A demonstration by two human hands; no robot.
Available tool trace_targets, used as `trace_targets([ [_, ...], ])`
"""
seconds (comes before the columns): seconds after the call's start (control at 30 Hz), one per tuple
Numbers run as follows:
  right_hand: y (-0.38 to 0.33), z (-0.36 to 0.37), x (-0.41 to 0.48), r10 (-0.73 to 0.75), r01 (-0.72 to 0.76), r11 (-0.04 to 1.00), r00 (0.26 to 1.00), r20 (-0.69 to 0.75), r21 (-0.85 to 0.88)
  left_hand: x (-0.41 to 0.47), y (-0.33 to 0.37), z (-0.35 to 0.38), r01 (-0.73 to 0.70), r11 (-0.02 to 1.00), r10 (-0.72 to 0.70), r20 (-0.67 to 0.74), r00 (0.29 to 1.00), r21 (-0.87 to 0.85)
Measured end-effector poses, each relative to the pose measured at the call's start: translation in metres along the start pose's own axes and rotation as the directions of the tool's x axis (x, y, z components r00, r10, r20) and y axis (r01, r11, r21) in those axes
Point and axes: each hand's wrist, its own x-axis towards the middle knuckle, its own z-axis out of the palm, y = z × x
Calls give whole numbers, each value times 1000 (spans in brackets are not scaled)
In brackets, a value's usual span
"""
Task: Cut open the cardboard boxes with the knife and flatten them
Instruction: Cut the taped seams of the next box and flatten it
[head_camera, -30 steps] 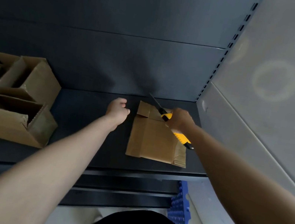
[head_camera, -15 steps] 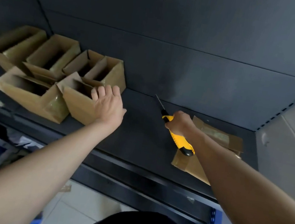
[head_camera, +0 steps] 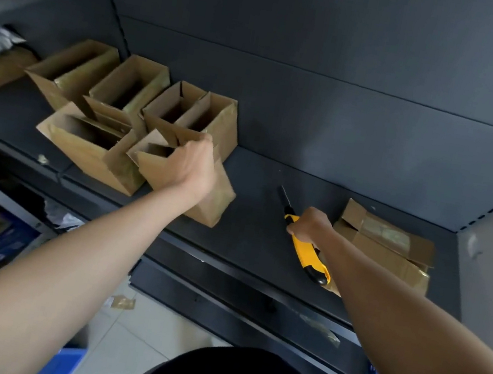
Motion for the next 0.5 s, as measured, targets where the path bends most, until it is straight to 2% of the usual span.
trace_targets([
  [0.1, 10, 6, -1, 36, -36, 999, 999, -21, -5, 2, 6, -26, 7, 993, -5, 13, 1000, -121],
  [0.17, 19, 6, -2, 71, -70, 997, 996, -52, 12, 5, 11, -42, 80, 948, -44, 122, 992, -308],
  [0.23, 26, 4, -2, 106, -104, 994, 992, -66, 39, 9, 14, -50, 192, 837, -80, 233, 969, -513],
  [0.3, 34, 1, -2, 123, -120, 991, 990, -70, 54, 14, 13, -44, 285, 708, -91, 317, 944, -646],
  [0.43, 44, -2, 1, 162, -148, 982, 979, -124, 114, 16, 3, -13, 499, 513, -135, 508, 850, -698],
  [0.5, 42, -10, -1, 206, -132, 931, 959, -194, 339, 13, -1, 1, 617, 369, -135, 617, 776, -695],
])
